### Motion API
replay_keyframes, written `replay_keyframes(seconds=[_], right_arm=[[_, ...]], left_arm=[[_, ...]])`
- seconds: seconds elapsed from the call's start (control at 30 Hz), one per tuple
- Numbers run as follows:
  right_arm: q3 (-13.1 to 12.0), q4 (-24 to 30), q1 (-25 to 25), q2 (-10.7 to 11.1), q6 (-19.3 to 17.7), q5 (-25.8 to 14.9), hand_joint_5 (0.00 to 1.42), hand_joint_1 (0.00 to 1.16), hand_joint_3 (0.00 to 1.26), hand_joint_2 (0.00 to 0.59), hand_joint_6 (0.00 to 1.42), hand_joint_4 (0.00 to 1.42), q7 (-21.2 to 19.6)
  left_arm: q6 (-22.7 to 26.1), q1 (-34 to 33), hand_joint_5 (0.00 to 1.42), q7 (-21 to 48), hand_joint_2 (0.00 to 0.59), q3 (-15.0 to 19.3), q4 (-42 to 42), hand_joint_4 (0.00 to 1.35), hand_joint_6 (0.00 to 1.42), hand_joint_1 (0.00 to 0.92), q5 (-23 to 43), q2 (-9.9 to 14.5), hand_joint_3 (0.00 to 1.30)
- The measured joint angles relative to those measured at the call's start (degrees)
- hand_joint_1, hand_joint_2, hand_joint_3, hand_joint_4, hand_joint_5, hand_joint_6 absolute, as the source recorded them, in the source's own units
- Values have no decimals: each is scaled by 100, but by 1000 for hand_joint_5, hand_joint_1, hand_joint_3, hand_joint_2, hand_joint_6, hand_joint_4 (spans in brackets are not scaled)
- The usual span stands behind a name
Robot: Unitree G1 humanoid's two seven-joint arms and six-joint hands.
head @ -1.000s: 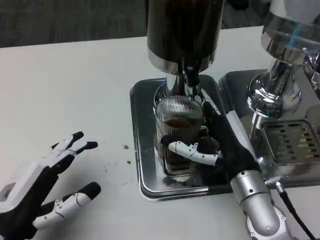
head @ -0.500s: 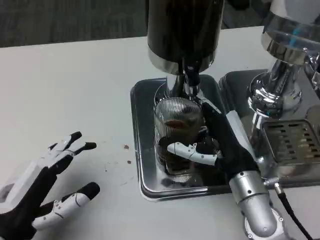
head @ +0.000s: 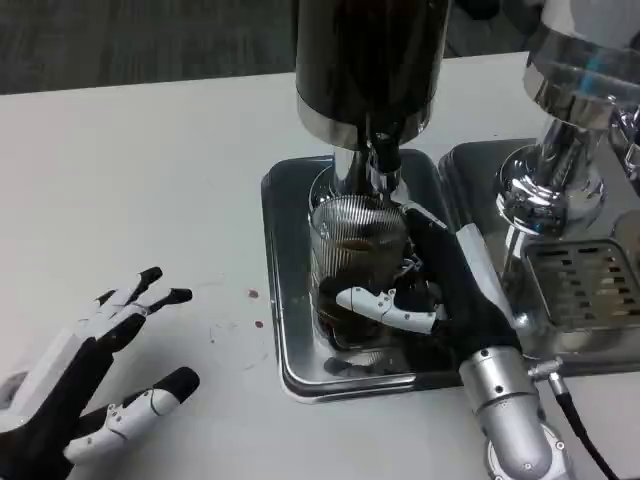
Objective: Grasp the cup under the faucet to collect the drink, then remove the cup.
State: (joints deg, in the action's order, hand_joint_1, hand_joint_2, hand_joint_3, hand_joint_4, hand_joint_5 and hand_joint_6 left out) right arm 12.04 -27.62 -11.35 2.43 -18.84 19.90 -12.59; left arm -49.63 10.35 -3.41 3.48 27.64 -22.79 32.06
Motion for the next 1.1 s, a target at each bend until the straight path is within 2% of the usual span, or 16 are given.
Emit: replay_keyframes(seconds=[0.5, 0.7, 1.1], right_arm=[[-4, -31, 283, 24, -373, 328, 750, 926, 381, 162, 1073, 482, -623], [-18, 29, 362, 18, -405, 412, 784, 927, 407, 170, 1126, 514, -864], [-59, 282, 619, 37, -538, 542, 814, 934, 443, 173, 1175, 534, -1130]], left_arm=[[23, -87, 37, 4, 149, -21, -2, 0, 0, 10, 22, -2, 219], [22, -145, 37, 12, 149, -48, 19, 0, 0, 10, 26, -2, 219], [-13, -294, 37, 74, 149, -200, 172, 0, 0, 10, 105, 13, 218]])
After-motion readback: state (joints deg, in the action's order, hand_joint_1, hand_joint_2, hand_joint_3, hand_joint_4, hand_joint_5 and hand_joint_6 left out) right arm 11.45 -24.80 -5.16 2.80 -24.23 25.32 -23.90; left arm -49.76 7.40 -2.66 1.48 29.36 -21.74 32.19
